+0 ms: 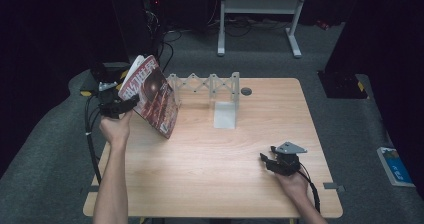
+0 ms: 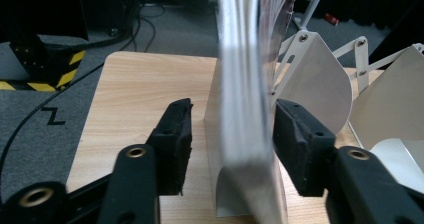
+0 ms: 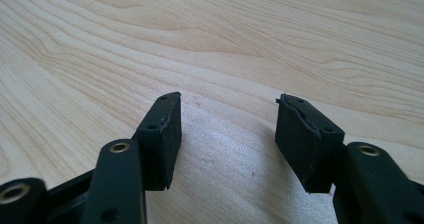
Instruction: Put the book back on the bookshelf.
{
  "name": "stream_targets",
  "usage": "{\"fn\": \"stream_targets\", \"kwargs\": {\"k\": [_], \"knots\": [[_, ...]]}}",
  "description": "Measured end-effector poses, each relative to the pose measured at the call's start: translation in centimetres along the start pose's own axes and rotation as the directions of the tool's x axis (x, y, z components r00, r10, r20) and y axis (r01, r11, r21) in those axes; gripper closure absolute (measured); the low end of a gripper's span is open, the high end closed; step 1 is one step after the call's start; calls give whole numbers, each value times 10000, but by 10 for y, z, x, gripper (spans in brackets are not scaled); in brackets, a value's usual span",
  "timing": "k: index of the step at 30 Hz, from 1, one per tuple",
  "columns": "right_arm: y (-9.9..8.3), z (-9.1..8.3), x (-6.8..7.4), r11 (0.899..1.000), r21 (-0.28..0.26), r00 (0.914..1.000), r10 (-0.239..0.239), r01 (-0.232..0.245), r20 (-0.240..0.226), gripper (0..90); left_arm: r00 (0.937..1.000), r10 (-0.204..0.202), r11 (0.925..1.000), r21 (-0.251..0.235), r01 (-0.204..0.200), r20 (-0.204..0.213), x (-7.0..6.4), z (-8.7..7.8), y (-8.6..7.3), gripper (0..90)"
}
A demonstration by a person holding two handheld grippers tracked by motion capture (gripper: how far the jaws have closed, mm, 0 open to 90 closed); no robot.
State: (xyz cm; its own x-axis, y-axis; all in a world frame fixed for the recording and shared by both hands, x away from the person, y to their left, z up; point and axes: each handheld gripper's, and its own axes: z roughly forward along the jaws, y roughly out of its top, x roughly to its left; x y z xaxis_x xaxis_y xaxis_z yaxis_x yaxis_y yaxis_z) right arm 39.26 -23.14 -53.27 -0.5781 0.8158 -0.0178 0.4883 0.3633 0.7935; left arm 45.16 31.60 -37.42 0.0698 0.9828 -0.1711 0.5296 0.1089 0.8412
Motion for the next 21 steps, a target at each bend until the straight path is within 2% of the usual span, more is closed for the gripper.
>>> {"fn": "stream_targets", "kwargs": {"k": [8, 11, 21], "knots": [[0, 0, 0, 10000, 3, 10000, 14, -14, 5, 436, 9997, 124, 9993, -367, -116, 226, 2, -14, -5, 452], [0, 0, 0, 10000, 0, 10000, 14, -14, 9, 436, 9998, 98, 9974, -713, -85, 175, 4, -21, -8, 453], [0, 0, 0, 10000, 0, 10000, 22, -22, 16, 435, 9989, 269, 9943, -1040, -228, 385, 5, -34, -12, 455]]}}
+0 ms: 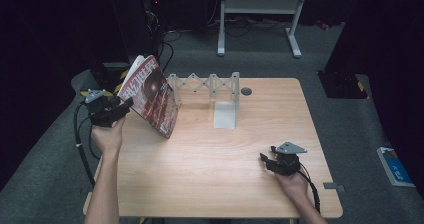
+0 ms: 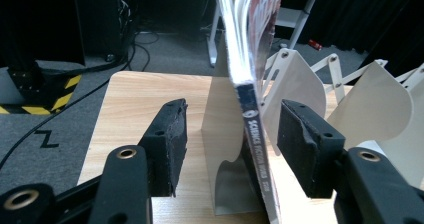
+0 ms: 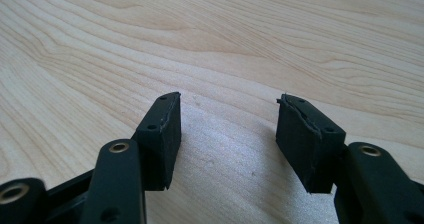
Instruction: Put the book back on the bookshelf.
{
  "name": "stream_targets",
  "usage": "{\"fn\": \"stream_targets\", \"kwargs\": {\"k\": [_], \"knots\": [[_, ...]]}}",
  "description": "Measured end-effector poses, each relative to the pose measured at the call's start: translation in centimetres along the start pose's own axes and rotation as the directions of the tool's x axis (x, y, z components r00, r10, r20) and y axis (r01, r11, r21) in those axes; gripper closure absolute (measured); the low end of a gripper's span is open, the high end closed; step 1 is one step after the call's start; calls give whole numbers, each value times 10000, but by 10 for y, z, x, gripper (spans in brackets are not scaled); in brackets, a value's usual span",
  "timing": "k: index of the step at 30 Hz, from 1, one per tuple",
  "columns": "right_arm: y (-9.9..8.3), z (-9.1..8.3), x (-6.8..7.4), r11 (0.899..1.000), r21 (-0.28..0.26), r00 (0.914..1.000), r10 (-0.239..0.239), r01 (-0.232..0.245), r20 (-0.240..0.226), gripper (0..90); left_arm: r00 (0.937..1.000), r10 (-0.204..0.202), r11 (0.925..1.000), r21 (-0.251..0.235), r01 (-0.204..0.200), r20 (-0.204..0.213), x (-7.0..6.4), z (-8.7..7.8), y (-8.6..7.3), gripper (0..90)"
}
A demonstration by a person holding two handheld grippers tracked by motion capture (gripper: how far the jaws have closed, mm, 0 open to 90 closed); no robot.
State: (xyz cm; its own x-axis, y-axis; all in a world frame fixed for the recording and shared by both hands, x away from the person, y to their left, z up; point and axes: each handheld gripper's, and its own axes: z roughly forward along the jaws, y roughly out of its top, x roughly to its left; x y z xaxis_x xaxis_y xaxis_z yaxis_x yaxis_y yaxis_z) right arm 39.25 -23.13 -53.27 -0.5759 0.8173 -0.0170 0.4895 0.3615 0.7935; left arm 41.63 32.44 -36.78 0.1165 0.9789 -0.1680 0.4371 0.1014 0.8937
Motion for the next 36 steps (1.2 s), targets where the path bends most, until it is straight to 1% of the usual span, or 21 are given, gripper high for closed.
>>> {"fn": "stream_targets", "kwargs": {"k": [4, 11, 18, 21, 25, 29, 31, 33, 34, 36], "knots": [[0, 0, 0, 10000, -2, 10000, 2, -2, 0, 435, 10000, 9, 9999, -142, -8, 50, -1, -4, 1, 457], [0, 0, 0, 10000, -2, 10000, 2, -2, 3, 435, 9995, 237, 9989, -412, -228, 205, -6, -13, 4, 459], [0, 0, 0, 10000, -1, 10000, -7, 7, 2, 434, 9986, 322, 9984, -469, -303, 413, -11, -18, 3, 462], [0, 0, 0, 10000, -1, 10000, -8, 8, 2, 435, 9982, 473, 9979, -453, -455, 376, -14, -20, 3, 462], [0, 0, 0, 10000, 0, 10000, -7, 7, 1, 434, 9968, 763, 9961, -465, -751, 228, -18, -23, 1, 462], [0, 0, 0, 10000, -3, 10000, 2, -2, -2, 434, 9968, 761, 9957, -547, -746, 263, -19, -26, 0, 462], [0, 0, 0, 10000, -2, 10000, 4, -4, -1, 434, 9965, 758, 9953, -632, -734, 359, -20, -29, 0, 465], [0, 0, 0, 10000, -5, 10000, 0, 0, 0, 434, 9955, 847, 9944, -672, -818, 419, -21, -31, 0, 465], [0, 0, 0, 10000, -5, 10000, -1, 1, 1, 434, 9953, 822, 9943, -717, -784, 504, -22, -32, -1, 465], [0, 0, 0, 10000, -3, 10000, 2, -2, 1, 434, 9940, 933, 9933, -733, -890, 575, -25, -34, -1, 465]]}}
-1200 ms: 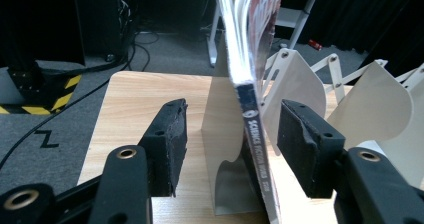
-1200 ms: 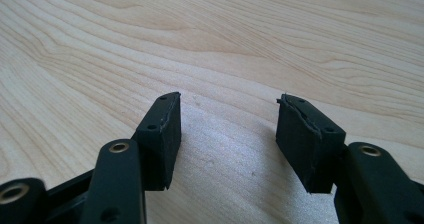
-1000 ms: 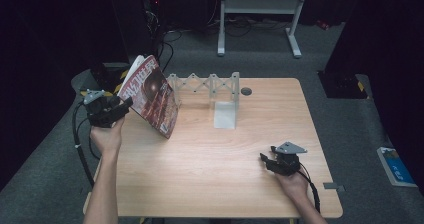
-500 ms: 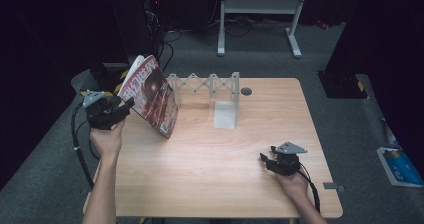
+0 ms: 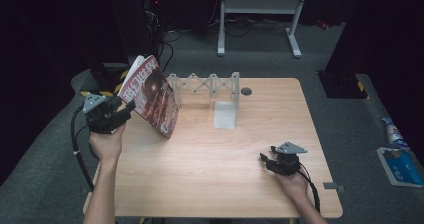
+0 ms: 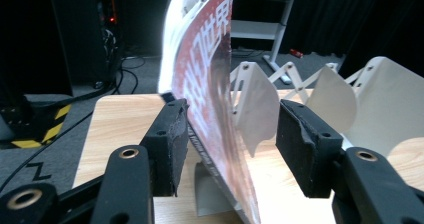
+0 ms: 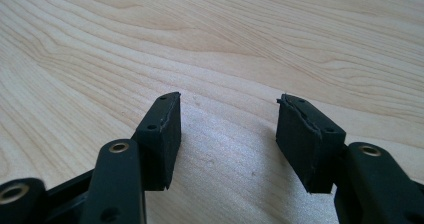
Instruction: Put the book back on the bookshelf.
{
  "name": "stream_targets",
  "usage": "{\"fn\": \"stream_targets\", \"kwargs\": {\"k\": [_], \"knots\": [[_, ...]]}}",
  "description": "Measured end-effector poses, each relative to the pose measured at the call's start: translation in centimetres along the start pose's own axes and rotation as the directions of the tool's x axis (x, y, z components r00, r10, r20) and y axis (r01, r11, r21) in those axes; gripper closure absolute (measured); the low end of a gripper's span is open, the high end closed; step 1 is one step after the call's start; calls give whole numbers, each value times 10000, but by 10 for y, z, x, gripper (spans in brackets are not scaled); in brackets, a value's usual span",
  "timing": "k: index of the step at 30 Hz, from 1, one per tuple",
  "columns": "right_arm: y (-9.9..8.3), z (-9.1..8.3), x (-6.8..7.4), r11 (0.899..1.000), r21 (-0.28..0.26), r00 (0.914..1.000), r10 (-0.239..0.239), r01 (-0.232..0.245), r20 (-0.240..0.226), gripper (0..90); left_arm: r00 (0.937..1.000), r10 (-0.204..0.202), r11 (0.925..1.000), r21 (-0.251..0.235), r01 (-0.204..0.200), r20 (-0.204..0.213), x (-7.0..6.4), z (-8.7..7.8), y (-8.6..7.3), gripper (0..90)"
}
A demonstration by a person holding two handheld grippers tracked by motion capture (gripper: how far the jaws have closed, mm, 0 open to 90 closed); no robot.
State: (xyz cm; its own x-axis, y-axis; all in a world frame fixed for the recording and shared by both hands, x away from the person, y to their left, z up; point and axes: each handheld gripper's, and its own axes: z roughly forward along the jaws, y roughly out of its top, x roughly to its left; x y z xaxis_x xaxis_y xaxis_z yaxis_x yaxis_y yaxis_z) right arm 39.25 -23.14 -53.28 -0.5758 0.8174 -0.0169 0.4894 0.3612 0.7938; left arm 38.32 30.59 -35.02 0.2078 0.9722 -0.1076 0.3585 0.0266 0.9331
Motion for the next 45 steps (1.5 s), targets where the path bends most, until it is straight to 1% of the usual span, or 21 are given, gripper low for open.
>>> {"fn": "stream_targets", "kwargs": {"k": [5, 6, 16, 17, 22, 30, 40, 45], "knots": [[0, 0, 0, 10000, -3, 10000, 1, -1, 1, 434, 9998, 74, 10000, -23, -74, 209, -7, -1, 0, 465], [0, 0, 0, 10000, -3, 10000, -4, 4, 2, 434, 9994, 207, 9998, 37, -208, 259, -9, 0, 0, 465], [0, 0, 0, 10000, -2, 10000, -21, 21, 7, 433, 9983, 254, 9996, 125, -261, 520, -16, 1, -4, 466], [0, 0, 0, 10000, -3, 10000, -21, 21, 9, 433, 9978, 267, 9995, 135, -276, 607, -18, 1, -4, 466], [0, 0, 0, 10000, -8, 10000, -58, 58, 24, 430, 9963, 360, 9992, 144, -372, 785, -23, 1, -5, 465], [0, 0, 0, 10000, -8, 10000, -58, 58, 22, 429, 9936, 383, 9990, 190, -406, 1063, -29, 2, -7, 466], [0, 0, 0, 10000, -10, 10000, -56, 56, 22, 429, 9915, 388, 9988, 259, -423, 1245, -34, 3, -10, 465], [0, 0, 0, 10000, -10, 10000, -54, 54, 25, 429, 9894, 382, 9987, 275, -424, 1400, -37, 3, -11, 465]]}}
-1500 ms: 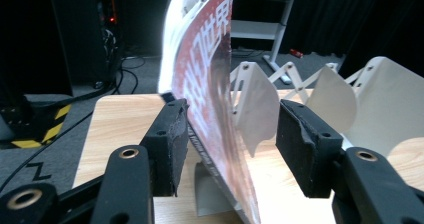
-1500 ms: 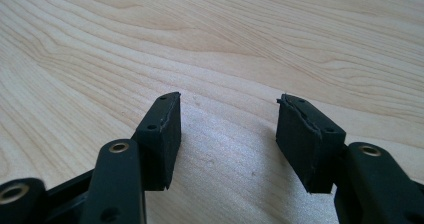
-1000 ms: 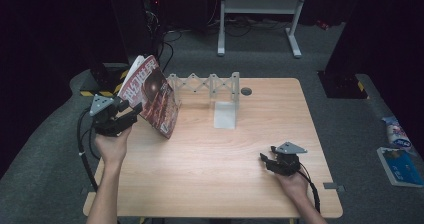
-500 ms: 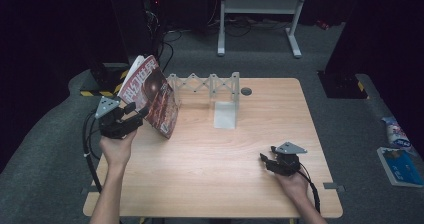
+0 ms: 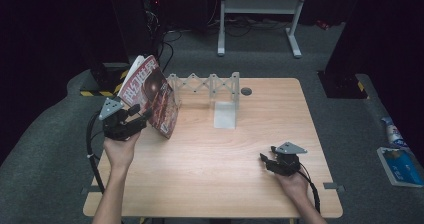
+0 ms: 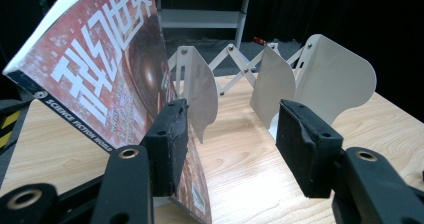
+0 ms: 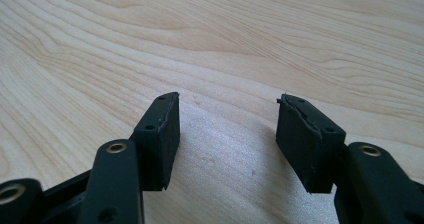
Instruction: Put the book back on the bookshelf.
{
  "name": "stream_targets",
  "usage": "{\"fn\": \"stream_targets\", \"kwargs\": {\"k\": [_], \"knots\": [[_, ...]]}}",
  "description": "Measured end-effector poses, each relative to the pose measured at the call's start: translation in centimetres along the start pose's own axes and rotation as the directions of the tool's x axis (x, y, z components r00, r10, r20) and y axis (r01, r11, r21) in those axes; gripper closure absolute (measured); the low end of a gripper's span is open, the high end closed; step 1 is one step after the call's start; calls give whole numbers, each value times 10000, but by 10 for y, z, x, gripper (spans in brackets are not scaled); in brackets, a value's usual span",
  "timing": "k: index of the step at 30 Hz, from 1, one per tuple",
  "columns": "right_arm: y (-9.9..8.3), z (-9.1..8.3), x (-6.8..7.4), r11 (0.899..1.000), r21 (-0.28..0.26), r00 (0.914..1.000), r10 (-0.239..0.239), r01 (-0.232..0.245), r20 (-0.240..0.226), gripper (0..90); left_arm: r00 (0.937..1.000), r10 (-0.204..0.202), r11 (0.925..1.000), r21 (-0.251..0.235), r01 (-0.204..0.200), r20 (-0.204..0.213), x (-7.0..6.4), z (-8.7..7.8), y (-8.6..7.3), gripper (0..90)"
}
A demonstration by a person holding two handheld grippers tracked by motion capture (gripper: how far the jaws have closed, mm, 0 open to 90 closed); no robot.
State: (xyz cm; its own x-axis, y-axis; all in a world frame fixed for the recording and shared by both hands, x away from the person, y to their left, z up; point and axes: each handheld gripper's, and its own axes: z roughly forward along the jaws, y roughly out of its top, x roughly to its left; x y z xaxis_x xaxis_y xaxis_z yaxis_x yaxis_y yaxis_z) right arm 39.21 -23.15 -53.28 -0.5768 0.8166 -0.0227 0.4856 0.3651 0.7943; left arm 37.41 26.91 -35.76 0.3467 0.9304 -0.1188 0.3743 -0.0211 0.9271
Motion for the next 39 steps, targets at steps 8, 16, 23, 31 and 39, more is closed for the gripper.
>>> {"fn": "stream_targets", "kwargs": {"k": [8, 16, 23, 31, 39], "knots": [[0, 0, 0, 10000, 0, 10000, 3, -3, 2, 429, 9999, 5, 10000, 34, -5, 162, -4, 1, -2, 463], [0, 0, 0, 10000, -2, 10000, -21, 21, -3, 429, 9995, 10, 10000, 74, -13, 328, -8, 3, -4, 462], [0, 0, 0, 10000, -5, 10000, -21, 21, -2, 428, 9989, 13, 9999, 108, -18, 463, -11, 4, -4, 462], [0, 0, 0, 10000, -4, 10000, -17, 17, -3, 429, 9983, 24, 9998, 174, -34, 591, -15, 6, -6, 461], [0, 0, 0, 10000, -8, 10000, -33, 33, -6, 428, 9983, 46, 9995, 321, -65, 573, -17, 9, -8, 456]]}}
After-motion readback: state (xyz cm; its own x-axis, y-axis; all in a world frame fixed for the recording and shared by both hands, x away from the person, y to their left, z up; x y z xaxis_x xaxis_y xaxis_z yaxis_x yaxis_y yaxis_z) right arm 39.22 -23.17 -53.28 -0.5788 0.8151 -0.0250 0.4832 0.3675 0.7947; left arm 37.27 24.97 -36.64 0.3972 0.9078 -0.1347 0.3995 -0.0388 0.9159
